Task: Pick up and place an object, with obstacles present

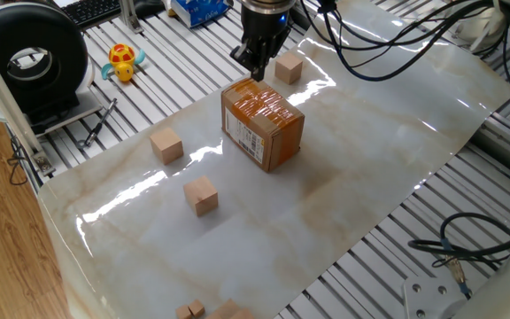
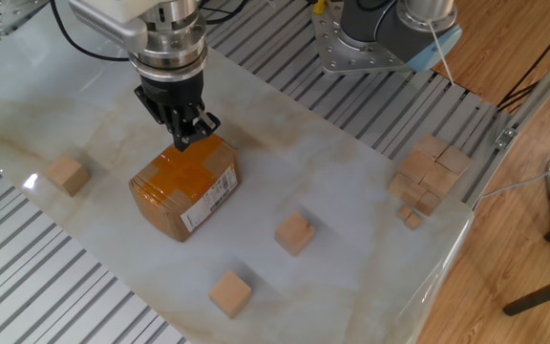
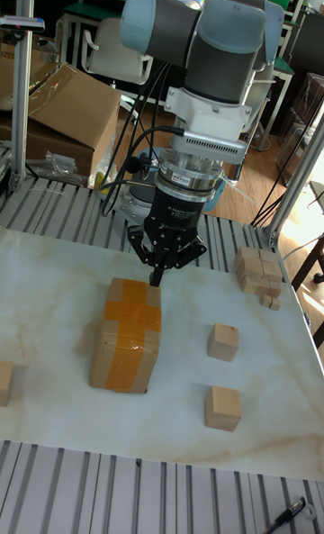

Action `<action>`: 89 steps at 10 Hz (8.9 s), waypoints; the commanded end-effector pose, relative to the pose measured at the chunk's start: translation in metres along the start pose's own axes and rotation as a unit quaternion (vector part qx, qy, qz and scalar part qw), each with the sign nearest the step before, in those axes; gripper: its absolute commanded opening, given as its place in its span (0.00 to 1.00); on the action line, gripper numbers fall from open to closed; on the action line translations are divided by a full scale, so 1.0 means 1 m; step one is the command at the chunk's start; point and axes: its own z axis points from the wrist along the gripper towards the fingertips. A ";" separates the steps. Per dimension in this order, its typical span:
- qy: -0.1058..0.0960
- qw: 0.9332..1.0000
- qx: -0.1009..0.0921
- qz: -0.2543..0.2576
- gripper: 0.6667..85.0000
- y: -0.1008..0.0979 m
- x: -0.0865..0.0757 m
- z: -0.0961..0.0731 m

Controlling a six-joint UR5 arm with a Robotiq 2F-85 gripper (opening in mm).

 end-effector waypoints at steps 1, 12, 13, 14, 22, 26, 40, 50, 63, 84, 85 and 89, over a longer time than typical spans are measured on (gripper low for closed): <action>-0.005 1.000 -0.010 0.016 0.01 0.016 -0.007 -0.005; -0.005 1.000 0.003 -0.015 0.65 0.001 -0.006 -0.002; -0.007 1.000 -0.001 -0.017 0.67 0.000 -0.006 -0.001; -0.007 1.000 -0.005 -0.019 0.69 0.001 -0.005 -0.001; -0.008 1.000 -0.008 -0.027 0.69 -0.001 -0.004 0.001; -0.001 1.000 -0.011 -0.027 0.69 0.000 0.000 0.001; 0.012 0.999 -0.014 -0.027 0.69 0.001 0.006 0.000; 0.011 0.999 -0.014 -0.028 0.68 0.001 0.006 0.000; 0.011 0.999 -0.010 -0.031 0.68 -0.001 0.006 0.000; 0.012 0.999 -0.008 -0.033 0.68 -0.002 0.006 0.000; 0.012 0.999 -0.008 -0.033 0.68 -0.002 0.006 0.000; 0.013 0.999 -0.007 -0.036 0.68 -0.002 0.006 0.000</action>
